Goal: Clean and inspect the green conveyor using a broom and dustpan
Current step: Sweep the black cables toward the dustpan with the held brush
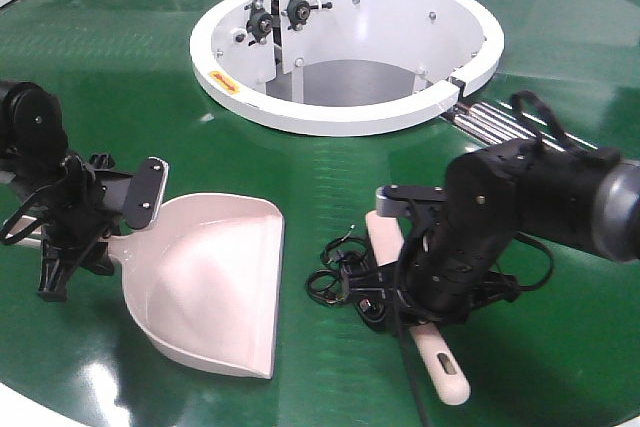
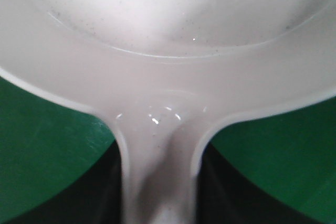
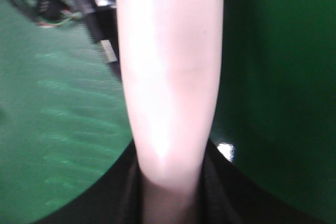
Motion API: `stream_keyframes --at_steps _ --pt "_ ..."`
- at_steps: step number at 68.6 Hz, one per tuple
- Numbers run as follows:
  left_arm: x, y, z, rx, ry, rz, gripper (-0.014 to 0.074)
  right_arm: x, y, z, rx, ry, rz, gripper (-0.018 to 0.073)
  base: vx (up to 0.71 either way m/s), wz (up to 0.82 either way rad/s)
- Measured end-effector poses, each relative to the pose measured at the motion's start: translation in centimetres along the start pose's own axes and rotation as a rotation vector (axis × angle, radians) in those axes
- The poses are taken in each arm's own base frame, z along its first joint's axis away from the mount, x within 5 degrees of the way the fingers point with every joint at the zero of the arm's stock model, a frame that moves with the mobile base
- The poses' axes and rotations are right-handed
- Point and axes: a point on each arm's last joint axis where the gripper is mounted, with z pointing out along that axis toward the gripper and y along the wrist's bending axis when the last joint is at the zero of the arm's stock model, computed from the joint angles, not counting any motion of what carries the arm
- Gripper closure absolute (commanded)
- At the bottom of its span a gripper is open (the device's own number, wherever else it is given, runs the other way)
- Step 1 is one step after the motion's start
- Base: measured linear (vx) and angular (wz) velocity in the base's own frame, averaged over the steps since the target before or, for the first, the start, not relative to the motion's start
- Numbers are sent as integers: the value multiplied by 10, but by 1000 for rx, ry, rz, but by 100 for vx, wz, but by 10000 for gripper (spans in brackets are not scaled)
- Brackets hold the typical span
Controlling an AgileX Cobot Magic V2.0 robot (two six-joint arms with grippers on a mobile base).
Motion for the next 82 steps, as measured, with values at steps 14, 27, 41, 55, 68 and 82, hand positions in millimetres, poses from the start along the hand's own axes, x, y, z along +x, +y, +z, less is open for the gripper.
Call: stream_keyframes --at_steps 14,27,41,55,68,82 --pt "0 0 0 0 0 0 604 -5 17 5 -14 59 -20 564 0 0" --pt "0 0 0 0 1 1 604 -11 37 5 -89 83 -29 564 0 0" --pt "0 0 0 1 2 1 604 -18 61 12 -113 124 -65 564 0 0" --pt "0 0 0 1 3 2 604 -23 98 26 -137 171 -128 564 0 0" --pt "0 0 0 1 3 2 604 -25 133 30 -176 177 -192 564 0 0" --pt "0 0 0 1 3 2 604 -29 157 14 -245 124 -229 564 0 0"
